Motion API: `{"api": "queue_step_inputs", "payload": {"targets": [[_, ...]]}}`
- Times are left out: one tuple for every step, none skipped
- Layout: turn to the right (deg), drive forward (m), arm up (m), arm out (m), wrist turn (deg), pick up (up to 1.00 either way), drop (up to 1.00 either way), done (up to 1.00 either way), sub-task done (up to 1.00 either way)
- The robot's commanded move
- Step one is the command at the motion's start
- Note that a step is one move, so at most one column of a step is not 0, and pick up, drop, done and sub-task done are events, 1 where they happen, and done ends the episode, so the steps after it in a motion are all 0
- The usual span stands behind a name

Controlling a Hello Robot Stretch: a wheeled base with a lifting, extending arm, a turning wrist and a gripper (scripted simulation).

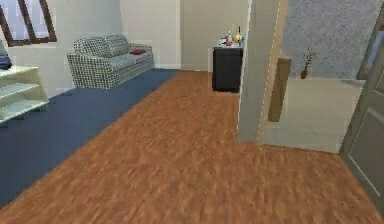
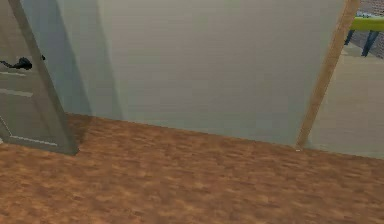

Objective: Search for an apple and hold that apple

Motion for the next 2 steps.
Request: {"api": "queue_step_inputs", "payload": {"targets": [[-3.0,0.00,0.00,0.00,0.0,0.00,0.00,0.00,0.00],[0.0,1.00,0.00,0.00,0.0,0.00,0.00,0.00,0.00]]}}
